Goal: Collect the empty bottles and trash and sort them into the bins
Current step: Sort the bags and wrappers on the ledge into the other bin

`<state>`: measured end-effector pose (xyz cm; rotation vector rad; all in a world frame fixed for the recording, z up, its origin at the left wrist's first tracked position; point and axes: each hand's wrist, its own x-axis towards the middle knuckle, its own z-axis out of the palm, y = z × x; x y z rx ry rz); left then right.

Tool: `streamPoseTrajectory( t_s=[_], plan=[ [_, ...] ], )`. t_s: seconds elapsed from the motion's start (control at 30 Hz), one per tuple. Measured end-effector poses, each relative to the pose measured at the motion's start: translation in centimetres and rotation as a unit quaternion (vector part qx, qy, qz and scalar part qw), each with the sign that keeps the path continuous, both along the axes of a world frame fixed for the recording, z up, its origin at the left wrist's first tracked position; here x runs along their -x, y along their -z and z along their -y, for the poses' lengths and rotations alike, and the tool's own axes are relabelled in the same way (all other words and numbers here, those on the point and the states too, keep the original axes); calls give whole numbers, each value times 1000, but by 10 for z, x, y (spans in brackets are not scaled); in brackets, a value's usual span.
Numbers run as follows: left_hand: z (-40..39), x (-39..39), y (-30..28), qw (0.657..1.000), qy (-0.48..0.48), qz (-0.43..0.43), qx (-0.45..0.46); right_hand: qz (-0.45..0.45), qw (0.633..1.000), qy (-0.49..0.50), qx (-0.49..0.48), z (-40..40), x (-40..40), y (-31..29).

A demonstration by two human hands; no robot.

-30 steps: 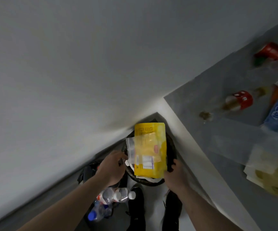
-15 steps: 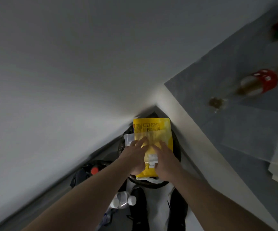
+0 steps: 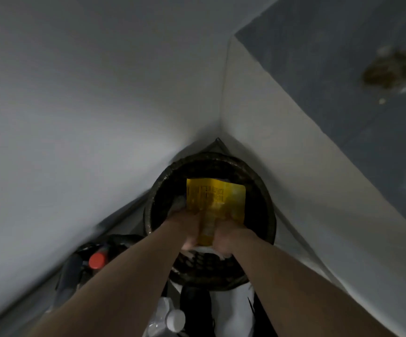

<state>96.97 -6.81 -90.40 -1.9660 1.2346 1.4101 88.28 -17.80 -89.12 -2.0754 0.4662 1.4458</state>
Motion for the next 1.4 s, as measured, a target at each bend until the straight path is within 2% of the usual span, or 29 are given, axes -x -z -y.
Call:
streamPoseTrajectory(
  t_s=[0.07,0.1,0.13,0.17,0.23,0.33,0.53,0.63,0.8,0.93,1.13,1.4],
  plan=[
    [-1,-2,4,999,7,-30,11,3,1000,-5,1,0,-2,9],
    [-3,-2,7,997,-58,-33,28,7,1000,-8,3,0,-2,9],
    [-3,-3,5,998,-60,-32,10,6,1000,-6,5,0,0,8],
    [-5,-3,-2,1000,-18,-14,3,6,1000,4,6,-1,2,3],
    [-6,0,-30,993,-120,8,-20,19,999,38,7,0,8,-16],
    [-7,1,-85,986,-167,21,12,93,990,107,21,6,21,-65],
    [-11,17,-244,961,-242,34,127,172,971,161,31,23,55,-241],
    [-13,28,-338,943,-268,43,192,179,969,163,46,35,84,-342],
    [-22,57,-492,938,-235,93,236,183,964,164,106,46,150,-487],
    [-37,91,-574,935,-191,124,274,186,953,180,160,42,216,-563],
    [-48,133,-638,945,-146,116,270,187,929,231,222,43,298,-620],
    [7,189,-674,946,-107,146,268,193,905,303,228,92,384,-639]
  ],
)
